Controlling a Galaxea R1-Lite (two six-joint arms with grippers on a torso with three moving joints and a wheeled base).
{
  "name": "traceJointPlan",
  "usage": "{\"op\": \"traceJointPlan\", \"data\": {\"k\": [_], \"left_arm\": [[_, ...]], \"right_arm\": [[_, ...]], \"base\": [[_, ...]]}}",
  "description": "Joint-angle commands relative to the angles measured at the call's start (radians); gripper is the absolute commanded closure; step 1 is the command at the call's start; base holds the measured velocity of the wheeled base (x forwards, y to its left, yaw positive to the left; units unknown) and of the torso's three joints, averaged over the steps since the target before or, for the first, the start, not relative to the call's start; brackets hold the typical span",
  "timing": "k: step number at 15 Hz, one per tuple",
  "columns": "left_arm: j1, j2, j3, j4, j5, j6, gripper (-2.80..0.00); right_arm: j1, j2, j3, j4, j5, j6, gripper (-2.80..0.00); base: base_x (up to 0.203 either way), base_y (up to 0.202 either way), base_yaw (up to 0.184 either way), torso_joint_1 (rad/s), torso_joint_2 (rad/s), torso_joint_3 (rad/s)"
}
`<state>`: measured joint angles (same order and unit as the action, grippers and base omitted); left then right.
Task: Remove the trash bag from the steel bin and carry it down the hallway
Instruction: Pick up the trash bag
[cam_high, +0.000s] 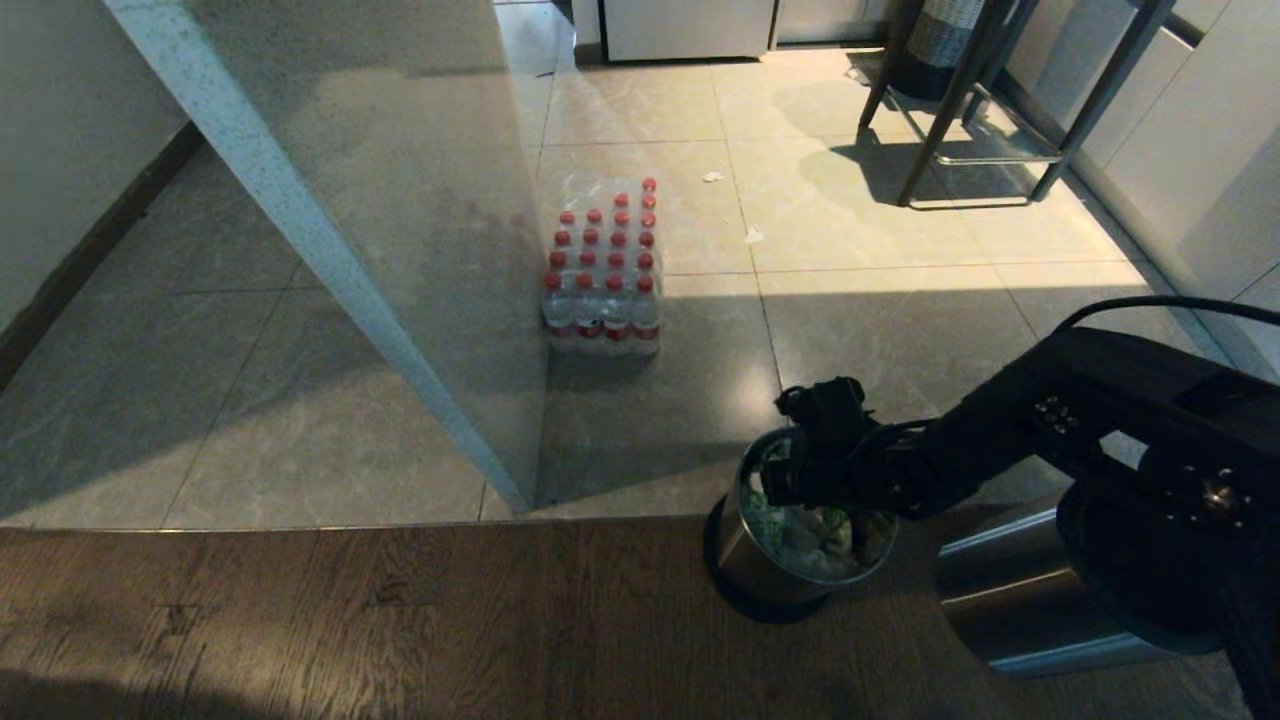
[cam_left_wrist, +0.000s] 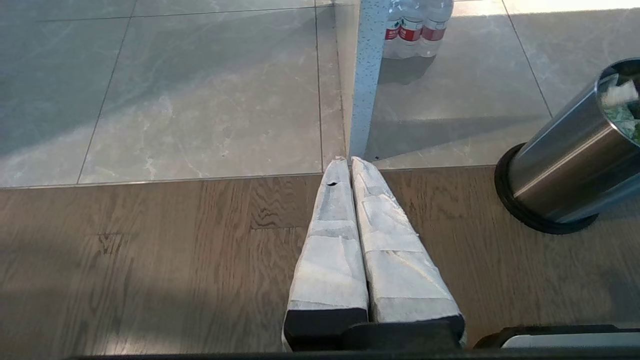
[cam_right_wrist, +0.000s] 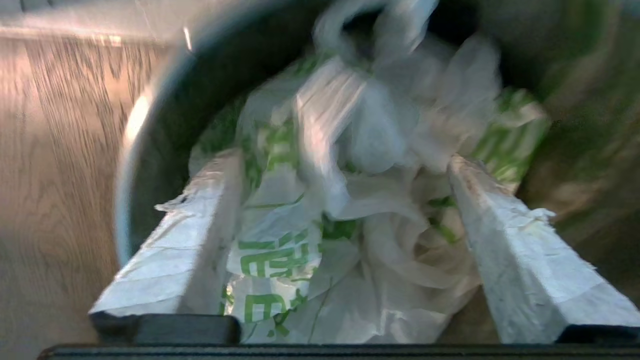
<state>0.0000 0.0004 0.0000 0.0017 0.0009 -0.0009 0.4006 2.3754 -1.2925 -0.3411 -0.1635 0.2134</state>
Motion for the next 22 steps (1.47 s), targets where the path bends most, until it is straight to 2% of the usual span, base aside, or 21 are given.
{"op": "traceJointPlan", "data": {"k": [1, 10, 14, 16, 20, 21, 22], "left_arm": [[0.000, 0.001, 0.000, 0.000, -0.001, -0.001, 0.00], [0.000, 0.001, 0.000, 0.000, -0.001, -0.001, 0.00], [0.000, 0.001, 0.000, 0.000, -0.001, -0.001, 0.00], [0.000, 0.001, 0.000, 0.000, 0.001, -0.001, 0.00], [0.000, 0.001, 0.000, 0.000, 0.000, -0.001, 0.00], [0.000, 0.001, 0.000, 0.000, 0.001, -0.001, 0.00], [0.000, 0.001, 0.000, 0.000, 0.001, -0.001, 0.00]], "right_arm": [[0.002, 0.036, -0.003, 0.000, -0.001, 0.002, -2.80], [0.003, 0.076, -0.034, 0.004, -0.004, -0.012, -2.80], [0.006, 0.063, -0.031, 0.083, -0.009, -0.017, -2.80], [0.006, 0.051, -0.031, 0.135, -0.014, -0.051, -2.80], [0.007, 0.061, -0.050, 0.145, -0.050, -0.051, -2.80], [0.007, 0.062, -0.051, 0.146, -0.048, -0.046, 0.00], [0.007, 0.061, -0.048, 0.141, -0.049, -0.042, 0.00]], "base": [[0.000, 0.000, 0.000, 0.000, 0.00, 0.000], [0.000, 0.000, 0.000, 0.000, 0.00, 0.000], [0.000, 0.000, 0.000, 0.000, 0.00, 0.000], [0.000, 0.000, 0.000, 0.000, 0.00, 0.000], [0.000, 0.000, 0.000, 0.000, 0.00, 0.000], [0.000, 0.000, 0.000, 0.000, 0.00, 0.000], [0.000, 0.000, 0.000, 0.000, 0.00, 0.000]]}}
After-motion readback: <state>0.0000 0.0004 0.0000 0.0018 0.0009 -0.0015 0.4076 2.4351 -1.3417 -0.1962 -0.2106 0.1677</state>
